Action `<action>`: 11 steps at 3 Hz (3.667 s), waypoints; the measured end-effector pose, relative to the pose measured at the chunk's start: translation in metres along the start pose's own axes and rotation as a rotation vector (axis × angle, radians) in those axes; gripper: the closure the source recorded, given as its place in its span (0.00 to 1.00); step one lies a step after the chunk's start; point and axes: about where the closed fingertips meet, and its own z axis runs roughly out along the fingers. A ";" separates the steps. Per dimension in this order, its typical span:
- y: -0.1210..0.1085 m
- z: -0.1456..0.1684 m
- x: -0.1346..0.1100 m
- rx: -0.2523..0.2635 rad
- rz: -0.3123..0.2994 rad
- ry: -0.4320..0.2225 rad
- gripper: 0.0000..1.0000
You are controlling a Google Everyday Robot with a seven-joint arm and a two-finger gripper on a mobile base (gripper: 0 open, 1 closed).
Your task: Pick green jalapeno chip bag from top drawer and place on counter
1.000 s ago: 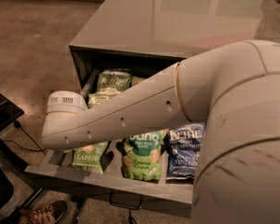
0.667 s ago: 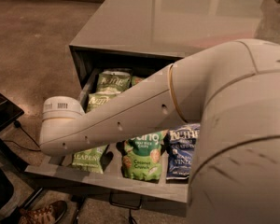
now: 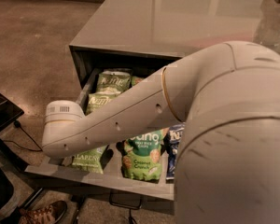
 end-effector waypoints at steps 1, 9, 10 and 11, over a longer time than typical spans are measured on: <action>0.004 0.011 0.004 -0.047 -0.001 0.046 0.18; -0.042 -0.158 -0.019 -0.349 -0.153 -0.366 1.00; -0.038 -0.160 -0.016 -0.361 -0.198 -0.364 1.00; -0.044 -0.167 -0.018 -0.347 -0.194 -0.369 1.00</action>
Offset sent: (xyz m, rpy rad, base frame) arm 0.0006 0.0013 -0.0104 0.0172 0.0510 0.0077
